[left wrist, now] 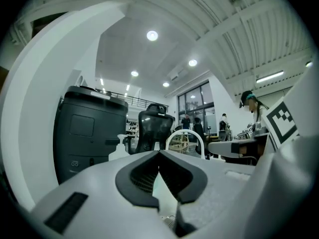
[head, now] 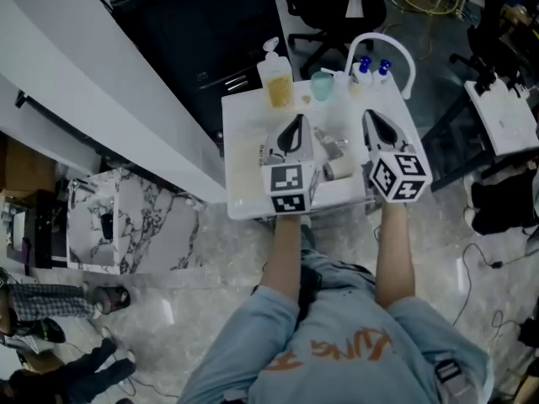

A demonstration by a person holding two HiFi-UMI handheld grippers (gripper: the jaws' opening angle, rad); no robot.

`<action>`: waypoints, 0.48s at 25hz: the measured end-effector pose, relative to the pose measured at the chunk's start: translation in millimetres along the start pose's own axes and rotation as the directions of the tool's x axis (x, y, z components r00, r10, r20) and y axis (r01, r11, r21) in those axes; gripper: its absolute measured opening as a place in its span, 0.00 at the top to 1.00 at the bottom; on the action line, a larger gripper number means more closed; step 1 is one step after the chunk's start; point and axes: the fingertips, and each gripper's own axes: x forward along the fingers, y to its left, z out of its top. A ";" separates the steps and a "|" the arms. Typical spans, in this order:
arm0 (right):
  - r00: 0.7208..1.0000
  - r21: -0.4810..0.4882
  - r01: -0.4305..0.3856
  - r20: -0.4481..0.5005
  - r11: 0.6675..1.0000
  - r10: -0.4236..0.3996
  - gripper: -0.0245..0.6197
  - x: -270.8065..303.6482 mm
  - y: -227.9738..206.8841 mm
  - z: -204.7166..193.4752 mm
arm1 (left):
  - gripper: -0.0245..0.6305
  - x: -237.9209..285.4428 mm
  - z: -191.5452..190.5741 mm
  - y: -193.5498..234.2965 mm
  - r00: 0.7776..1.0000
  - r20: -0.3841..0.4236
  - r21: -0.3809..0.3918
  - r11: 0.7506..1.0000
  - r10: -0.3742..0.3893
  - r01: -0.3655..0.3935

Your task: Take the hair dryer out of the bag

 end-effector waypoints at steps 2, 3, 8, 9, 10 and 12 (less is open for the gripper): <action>1.000 -0.014 0.008 -0.009 1.000 -0.008 0.97 -0.5 -1.2 -4.1 | 0.96 2.0 -2.1 -4.6 1.000 -0.002 0.011 1.000 -0.010 0.010; 1.000 -0.023 0.014 -0.011 1.000 -0.015 0.97 -1.2 -2.5 -4.8 | 0.96 2.6 -2.9 -5.3 1.000 -0.003 0.012 1.000 -0.012 0.012; 0.999 -0.064 0.033 -0.014 0.997 -0.034 0.97 -4.6 -8.6 -2.8 | 0.96 3.1 -6.7 -4.3 1.000 -0.007 0.007 1.000 -0.011 0.011; 0.999 -0.070 0.034 -0.014 0.997 -0.035 0.97 -5.1 -9.8 -2.6 | 0.96 3.2 -8.1 -4.3 1.000 -0.009 0.008 1.000 -0.012 0.012; 0.999 -0.074 0.035 -0.015 0.997 -0.036 0.97 -5.5 -11.0 -2.9 | 0.96 3.2 -9.8 -4.1 1.000 -0.011 0.009 1.000 -0.012 0.012; 0.999 -0.081 0.035 -0.018 0.996 -0.037 0.97 -5.6 -12.8 -3.6 | 0.96 3.5 -13.9 -1.6 1.000 -0.016 0.006 1.000 -0.008 0.008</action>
